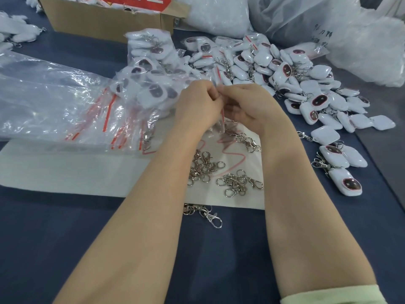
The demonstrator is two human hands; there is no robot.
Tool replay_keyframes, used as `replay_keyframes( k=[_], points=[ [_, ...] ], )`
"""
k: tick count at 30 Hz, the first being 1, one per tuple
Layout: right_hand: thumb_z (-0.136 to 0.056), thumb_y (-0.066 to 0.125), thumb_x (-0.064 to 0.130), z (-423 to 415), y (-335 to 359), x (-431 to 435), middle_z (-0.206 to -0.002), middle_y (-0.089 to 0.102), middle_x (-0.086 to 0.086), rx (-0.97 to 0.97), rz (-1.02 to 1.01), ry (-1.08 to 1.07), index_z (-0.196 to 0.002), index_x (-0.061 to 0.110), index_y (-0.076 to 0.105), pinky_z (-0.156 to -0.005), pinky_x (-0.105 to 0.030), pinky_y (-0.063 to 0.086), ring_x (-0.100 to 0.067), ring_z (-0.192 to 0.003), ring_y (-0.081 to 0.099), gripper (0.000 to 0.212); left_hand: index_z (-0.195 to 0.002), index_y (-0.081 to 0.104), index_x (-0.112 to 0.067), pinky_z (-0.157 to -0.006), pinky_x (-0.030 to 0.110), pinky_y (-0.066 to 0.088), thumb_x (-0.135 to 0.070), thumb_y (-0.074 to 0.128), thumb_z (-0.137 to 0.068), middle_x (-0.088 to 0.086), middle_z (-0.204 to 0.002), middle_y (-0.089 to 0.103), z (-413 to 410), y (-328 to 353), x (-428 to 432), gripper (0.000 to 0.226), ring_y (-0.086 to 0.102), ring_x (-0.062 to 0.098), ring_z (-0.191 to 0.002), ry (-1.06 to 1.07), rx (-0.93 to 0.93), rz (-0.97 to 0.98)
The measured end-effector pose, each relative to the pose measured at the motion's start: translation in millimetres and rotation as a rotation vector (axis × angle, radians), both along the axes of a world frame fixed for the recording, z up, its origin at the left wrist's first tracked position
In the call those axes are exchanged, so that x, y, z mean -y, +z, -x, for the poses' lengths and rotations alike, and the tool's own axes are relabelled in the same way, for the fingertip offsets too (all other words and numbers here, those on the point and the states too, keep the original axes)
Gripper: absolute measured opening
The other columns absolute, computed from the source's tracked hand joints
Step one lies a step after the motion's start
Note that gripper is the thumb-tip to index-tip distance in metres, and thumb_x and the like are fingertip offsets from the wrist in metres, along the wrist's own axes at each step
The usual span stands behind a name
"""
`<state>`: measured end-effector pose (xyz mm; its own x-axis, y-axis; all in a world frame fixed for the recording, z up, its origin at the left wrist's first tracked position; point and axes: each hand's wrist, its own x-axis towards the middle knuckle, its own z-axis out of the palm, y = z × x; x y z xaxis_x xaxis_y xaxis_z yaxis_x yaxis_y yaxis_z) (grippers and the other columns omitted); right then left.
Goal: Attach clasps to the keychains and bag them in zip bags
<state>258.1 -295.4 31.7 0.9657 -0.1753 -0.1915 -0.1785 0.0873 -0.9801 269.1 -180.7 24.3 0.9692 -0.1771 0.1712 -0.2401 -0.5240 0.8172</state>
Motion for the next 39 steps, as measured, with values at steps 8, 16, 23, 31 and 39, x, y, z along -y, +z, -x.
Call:
replay_keyframes(
  k=[8, 16, 23, 31, 39],
  points=[
    [-0.096, 0.054, 0.007, -0.7, -1.7, 0.2, -0.042, 0.059, 0.009, -0.051, 0.005, -0.033, -0.079, 0.01, 0.054, -0.06, -0.021, 0.052, -0.003, -0.044, 0.059, 0.018, -0.083, 0.056, -0.02, -0.053, 0.02, 0.031, -0.029, 0.053, -0.094, -0.007, -0.071, 0.052, 1.5, -4.0, 2.6, 0.015, 0.049, 0.012, -0.067, 0.013, 0.053, -0.075],
    [-0.095, 0.056, 0.004, 0.9, -2.9, 0.7, -0.045, 0.062, 0.009, -0.04, 0.001, -0.008, -0.08, 0.01, 0.057, -0.065, -0.023, 0.055, -0.004, -0.048, 0.061, 0.016, -0.087, 0.056, -0.02, -0.07, 0.028, 0.043, -0.03, 0.058, -0.086, 0.001, -0.089, 0.061, 3.7, -4.1, 0.6, 0.01, 0.058, 0.022, -0.086, 0.035, 0.052, -0.135],
    [-0.094, 0.057, 0.002, 0.9, -3.6, -0.3, -0.046, 0.063, 0.009, -0.029, 0.003, 0.032, -0.08, 0.009, 0.058, -0.067, -0.022, 0.055, -0.003, -0.049, 0.062, 0.015, -0.086, 0.053, -0.02, -0.074, 0.029, 0.042, -0.022, 0.054, -0.088, 0.001, -0.089, 0.059, 4.9, -2.5, -0.1, 0.003, 0.059, 0.025, -0.094, 0.022, 0.065, -0.147],
    [-0.093, 0.053, -0.004, -0.2, -3.9, 0.1, -0.045, 0.061, 0.01, -0.017, 0.049, 0.034, -0.078, 0.01, 0.058, -0.062, -0.022, 0.054, -0.002, -0.046, 0.06, 0.021, -0.089, 0.052, -0.016, -0.067, 0.028, 0.039, -0.027, 0.055, -0.087, -0.004, -0.078, 0.055, 3.8, -7.9, 0.5, 0.012, 0.056, 0.021, -0.083, 0.042, 0.059, -0.1],
    [-0.092, 0.056, -0.003, -1.6, -4.3, -0.2, -0.042, 0.058, 0.011, -0.015, 0.152, 0.025, -0.074, 0.011, 0.057, -0.058, -0.021, 0.051, -0.001, -0.043, 0.057, 0.023, -0.083, 0.053, -0.018, -0.066, 0.026, 0.039, -0.025, 0.056, -0.087, -0.006, -0.071, 0.052, 1.2, -10.0, 0.2, 0.008, 0.056, 0.021, -0.079, 0.034, 0.026, -0.12]
  ],
)
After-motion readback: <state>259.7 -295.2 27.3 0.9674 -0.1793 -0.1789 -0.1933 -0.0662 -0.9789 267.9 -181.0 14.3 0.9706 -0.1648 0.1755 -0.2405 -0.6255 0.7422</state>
